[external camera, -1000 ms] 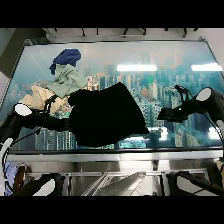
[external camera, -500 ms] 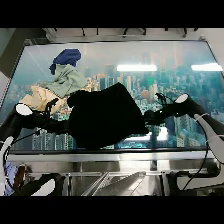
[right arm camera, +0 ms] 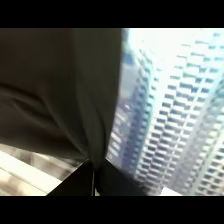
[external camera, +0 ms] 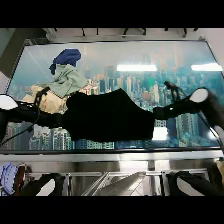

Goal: Fold the shirts.

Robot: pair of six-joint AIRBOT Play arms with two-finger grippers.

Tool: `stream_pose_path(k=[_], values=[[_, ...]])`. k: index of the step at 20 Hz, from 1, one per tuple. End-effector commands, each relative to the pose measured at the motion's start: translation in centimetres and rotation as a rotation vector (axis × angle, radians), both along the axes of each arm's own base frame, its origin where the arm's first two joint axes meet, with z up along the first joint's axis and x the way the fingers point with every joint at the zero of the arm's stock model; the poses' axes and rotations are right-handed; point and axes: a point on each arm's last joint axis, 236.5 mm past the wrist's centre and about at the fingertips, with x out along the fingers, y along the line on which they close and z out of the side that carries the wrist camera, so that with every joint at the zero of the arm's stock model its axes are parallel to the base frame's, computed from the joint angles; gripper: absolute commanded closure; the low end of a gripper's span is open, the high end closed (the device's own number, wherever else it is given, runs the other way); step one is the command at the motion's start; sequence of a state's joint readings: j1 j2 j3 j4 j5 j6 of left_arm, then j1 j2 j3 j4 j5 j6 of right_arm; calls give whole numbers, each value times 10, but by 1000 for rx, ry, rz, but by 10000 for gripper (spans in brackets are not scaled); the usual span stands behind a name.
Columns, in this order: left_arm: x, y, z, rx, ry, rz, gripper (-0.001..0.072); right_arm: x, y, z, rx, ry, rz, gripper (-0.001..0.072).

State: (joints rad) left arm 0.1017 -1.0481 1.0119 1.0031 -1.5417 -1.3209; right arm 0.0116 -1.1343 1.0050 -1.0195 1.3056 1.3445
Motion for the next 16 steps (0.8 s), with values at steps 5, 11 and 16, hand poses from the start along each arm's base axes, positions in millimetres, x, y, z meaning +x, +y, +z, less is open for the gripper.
stream_pose_path(k=[5, 11, 16], values=[[-44, 47, 175, 269, -375, 72, 690, -61, -39, 234, -117, -607, -154, 689], [-73, 59, 320, 342, -814, 212, 691, -128, -72, 347, -261, -764, -184, 689], [-49, 54, 353, 345, -902, 204, 692, -104, -88, 386, -306, -840, -254, 689]])
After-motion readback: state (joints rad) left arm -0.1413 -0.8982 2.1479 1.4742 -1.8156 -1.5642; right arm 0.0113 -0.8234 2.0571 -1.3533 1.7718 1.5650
